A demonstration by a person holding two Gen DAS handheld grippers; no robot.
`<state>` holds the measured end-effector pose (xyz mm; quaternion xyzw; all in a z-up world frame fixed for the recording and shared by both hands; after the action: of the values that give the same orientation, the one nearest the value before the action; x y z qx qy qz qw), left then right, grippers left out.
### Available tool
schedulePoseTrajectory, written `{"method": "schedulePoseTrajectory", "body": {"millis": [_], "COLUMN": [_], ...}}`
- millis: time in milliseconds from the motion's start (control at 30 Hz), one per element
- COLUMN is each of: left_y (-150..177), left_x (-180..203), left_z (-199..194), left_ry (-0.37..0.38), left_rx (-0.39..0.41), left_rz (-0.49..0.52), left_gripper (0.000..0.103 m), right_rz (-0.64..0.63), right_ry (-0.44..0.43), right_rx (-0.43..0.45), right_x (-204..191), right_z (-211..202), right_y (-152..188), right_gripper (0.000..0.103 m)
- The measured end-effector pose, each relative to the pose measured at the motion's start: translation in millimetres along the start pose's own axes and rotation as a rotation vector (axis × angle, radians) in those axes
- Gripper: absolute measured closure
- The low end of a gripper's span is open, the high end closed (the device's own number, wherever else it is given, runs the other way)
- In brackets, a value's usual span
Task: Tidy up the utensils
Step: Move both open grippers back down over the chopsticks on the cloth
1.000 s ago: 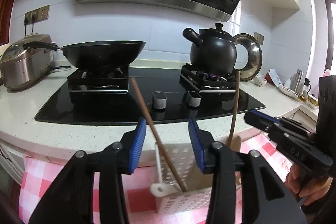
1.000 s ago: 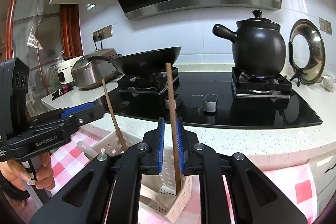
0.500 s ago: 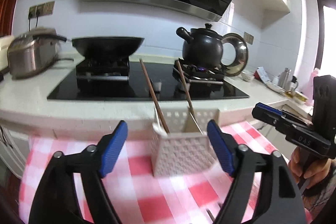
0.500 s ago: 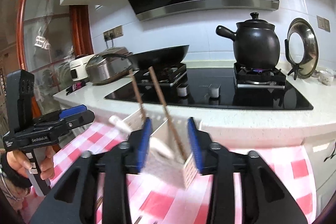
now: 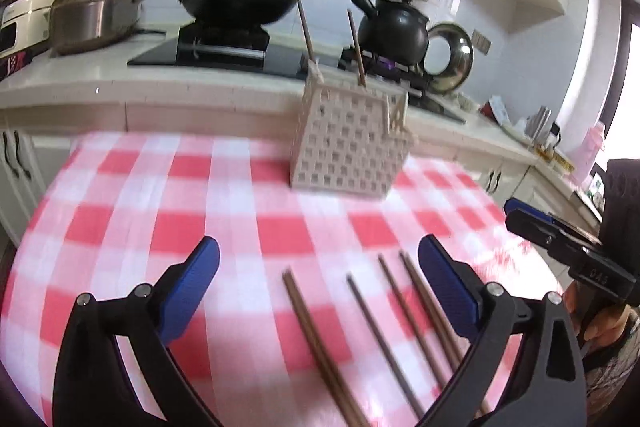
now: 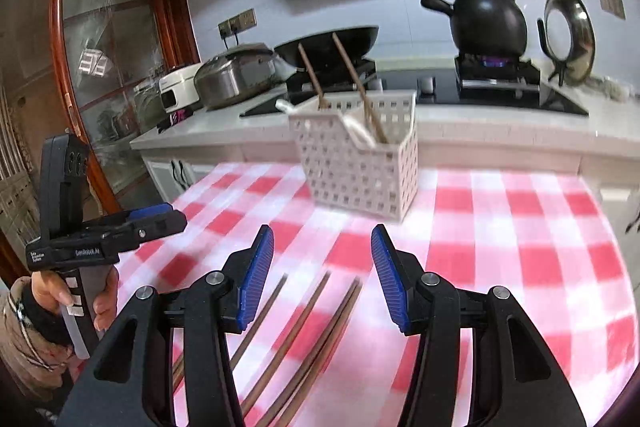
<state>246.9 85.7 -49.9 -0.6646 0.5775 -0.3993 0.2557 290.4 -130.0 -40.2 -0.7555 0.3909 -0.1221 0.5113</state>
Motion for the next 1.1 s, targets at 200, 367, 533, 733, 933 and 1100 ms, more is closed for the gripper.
{"method": "schedulePoseTrajectory", "body": {"millis": [200, 367, 533, 733, 933, 1100], "left_y": [42, 61, 70, 67, 62, 63], "left_x": [3, 3, -1, -5, -4, -4], "left_z": [0, 7, 17, 22, 19, 21], "left_ry": [-0.051, -0.094, -0.144, -0.198, -0.233, -0.23], "left_rx": [-0.09, -0.146, -0.197, -0.199, -0.166, -0.172], "left_rz": [0.003, 0.009, -0.002, 0.002, 0.04, 0.053], "left_gripper": [0.005, 0.005, 0.005, 0.005, 0.005, 0.005], "right_rz": [0.043, 0.082, 0.064, 0.062, 0.074, 0.075], "right_ry": [0.019, 0.046, 0.075, 0.121, 0.142, 0.161], "right_rx": [-0.089, -0.189, -0.223, -0.273, -0.308, -0.331], "right_x": [-1, 5, 3, 3, 4, 2], "right_z": [5, 20, 23, 36, 47, 57], "right_y": [42, 72, 76, 80, 82, 81], "right_gripper": [0.054, 0.054, 0.054, 0.07, 0.08, 0.086]}}
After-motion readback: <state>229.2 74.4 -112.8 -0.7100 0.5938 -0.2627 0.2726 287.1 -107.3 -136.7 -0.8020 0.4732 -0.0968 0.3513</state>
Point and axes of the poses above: each gripper's, at about its wrist camera, not at the fingertips, and z roughly the way its jaws point, x to its right, y to its underside, the point moved 5 cm from there along z, roughly the way its jaws point, and after that the axes turned 2 degrees about -y, right-handed, at the moved point
